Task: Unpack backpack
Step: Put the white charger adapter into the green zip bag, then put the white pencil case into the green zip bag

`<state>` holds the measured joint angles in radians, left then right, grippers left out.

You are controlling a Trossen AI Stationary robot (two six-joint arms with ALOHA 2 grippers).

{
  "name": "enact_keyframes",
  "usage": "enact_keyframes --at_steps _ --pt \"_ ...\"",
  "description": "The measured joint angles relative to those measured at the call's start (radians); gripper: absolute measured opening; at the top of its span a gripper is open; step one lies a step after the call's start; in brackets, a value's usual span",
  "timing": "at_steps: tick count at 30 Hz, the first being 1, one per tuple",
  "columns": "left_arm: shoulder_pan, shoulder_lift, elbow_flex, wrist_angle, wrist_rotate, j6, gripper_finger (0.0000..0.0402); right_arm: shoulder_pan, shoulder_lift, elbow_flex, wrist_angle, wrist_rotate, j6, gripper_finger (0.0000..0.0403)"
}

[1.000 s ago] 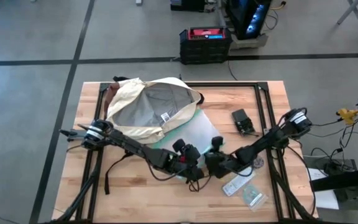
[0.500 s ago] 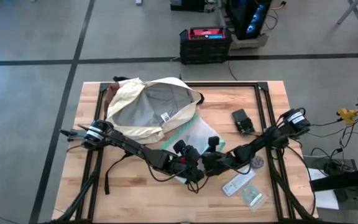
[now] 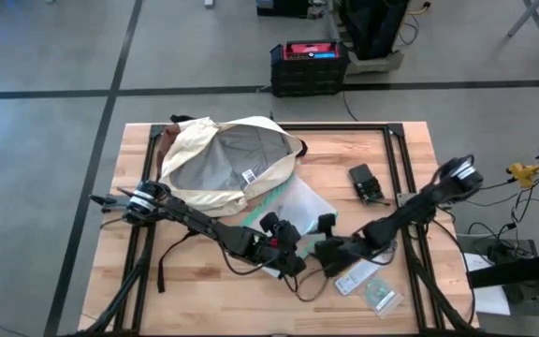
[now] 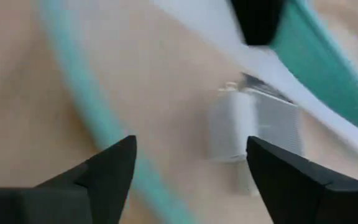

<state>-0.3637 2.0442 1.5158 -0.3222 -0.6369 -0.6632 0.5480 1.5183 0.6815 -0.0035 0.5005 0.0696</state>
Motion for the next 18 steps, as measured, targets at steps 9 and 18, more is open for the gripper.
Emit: enact_keyframes --at_steps 9,18 --pt "0.000 0.001 0.000 0.009 -0.001 -0.004 0.0000 0.198 -0.159 -0.002 -0.345 -0.326 0.120 0.0333" --pt "-0.001 0.001 0.000 0.040 -0.009 -0.001 0.0000 0.307 -0.075 -0.004 -0.405 -0.317 0.201 0.0319"
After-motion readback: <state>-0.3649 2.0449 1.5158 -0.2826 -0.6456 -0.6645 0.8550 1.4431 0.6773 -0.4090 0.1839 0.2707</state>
